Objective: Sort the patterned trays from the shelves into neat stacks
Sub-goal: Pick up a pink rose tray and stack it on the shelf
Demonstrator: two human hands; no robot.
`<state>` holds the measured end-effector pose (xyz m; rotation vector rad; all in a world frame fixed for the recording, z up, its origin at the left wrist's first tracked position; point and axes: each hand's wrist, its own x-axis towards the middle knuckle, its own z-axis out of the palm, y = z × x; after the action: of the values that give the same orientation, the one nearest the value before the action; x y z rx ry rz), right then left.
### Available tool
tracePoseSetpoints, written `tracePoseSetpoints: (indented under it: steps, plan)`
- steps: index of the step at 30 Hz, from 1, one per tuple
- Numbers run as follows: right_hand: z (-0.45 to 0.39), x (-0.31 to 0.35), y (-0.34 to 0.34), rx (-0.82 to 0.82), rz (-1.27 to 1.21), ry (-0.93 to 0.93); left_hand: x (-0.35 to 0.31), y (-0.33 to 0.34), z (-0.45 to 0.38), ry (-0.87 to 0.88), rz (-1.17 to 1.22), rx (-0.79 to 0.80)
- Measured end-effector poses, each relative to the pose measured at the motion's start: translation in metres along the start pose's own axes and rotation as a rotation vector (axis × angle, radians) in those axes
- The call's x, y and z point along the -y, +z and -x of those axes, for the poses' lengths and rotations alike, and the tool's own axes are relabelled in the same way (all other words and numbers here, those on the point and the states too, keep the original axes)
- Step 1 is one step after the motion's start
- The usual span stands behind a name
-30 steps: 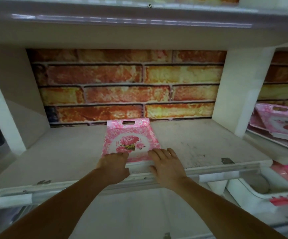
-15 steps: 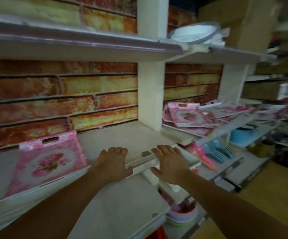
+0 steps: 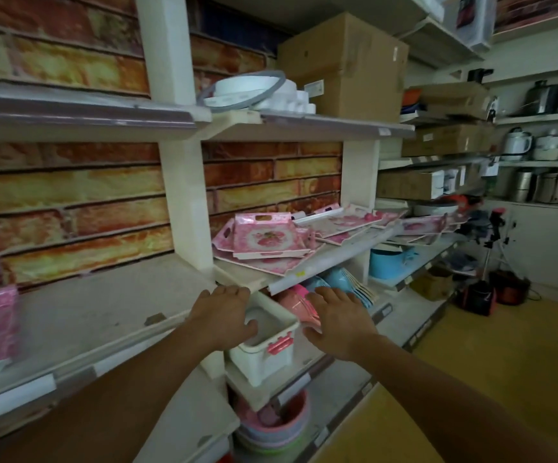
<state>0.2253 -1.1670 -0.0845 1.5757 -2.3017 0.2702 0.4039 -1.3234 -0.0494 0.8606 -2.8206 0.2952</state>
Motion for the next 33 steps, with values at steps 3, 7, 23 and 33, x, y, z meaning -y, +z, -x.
tracePoseSetpoints:
  steps: [3,7,23,33]
  plan:
    - [0.006,-0.03,-0.002,-0.009,0.0,-0.014,-0.023,-0.003,-0.011,-0.034,-0.004,0.001]
    - [0.001,-0.054,-0.002,-0.018,-0.004,-0.017,-0.041,-0.002,-0.02,-0.067,-0.015,0.019]
    - [-0.126,-0.081,0.03,-0.014,-0.027,-0.012,-0.003,0.026,-0.154,-0.002,0.033,-0.119]
    - [-0.228,-0.088,0.058,0.053,-0.017,0.006,0.047,0.057,-0.241,0.001,0.044,-0.046]
